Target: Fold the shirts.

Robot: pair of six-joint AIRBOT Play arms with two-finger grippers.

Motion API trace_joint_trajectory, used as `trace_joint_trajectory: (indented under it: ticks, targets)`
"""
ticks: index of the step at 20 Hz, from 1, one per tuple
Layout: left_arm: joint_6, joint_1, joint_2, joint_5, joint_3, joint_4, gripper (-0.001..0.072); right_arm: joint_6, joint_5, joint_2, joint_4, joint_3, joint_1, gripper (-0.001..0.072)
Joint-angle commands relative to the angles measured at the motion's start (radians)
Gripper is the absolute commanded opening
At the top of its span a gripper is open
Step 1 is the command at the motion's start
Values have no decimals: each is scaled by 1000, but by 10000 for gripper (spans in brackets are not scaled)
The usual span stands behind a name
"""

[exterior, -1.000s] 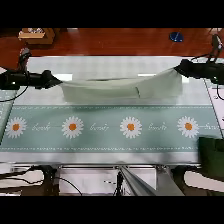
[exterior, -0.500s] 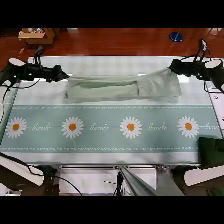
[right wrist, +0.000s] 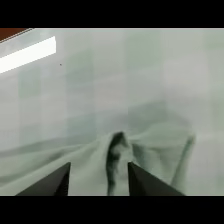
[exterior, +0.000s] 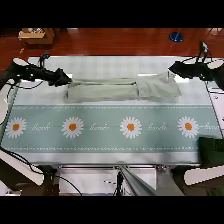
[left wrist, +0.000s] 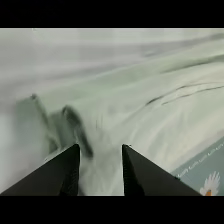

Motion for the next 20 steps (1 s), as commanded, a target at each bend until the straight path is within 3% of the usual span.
trace_joint_trajectory:
  ticks: [1,2,4,8,16,20]
  targets:
    - [-112,50,2,-224,89,130,338,93,132,71,-252,17,-66,490]
    - [-126,56,8,-269,113,187,337,128,188,71,-326,29,-87,564]
    - [-136,53,26,-326,140,282,337,124,274,58,-339,31,-129,582]
    - [-135,36,46,-335,140,301,337,110,292,9,-229,31,-149,584]
    - [-134,2,46,-337,140,301,337,27,305,-162,141,31,-123,585]
    - [-134,2,45,-334,140,301,337,18,314,-196,154,31,-69,566]
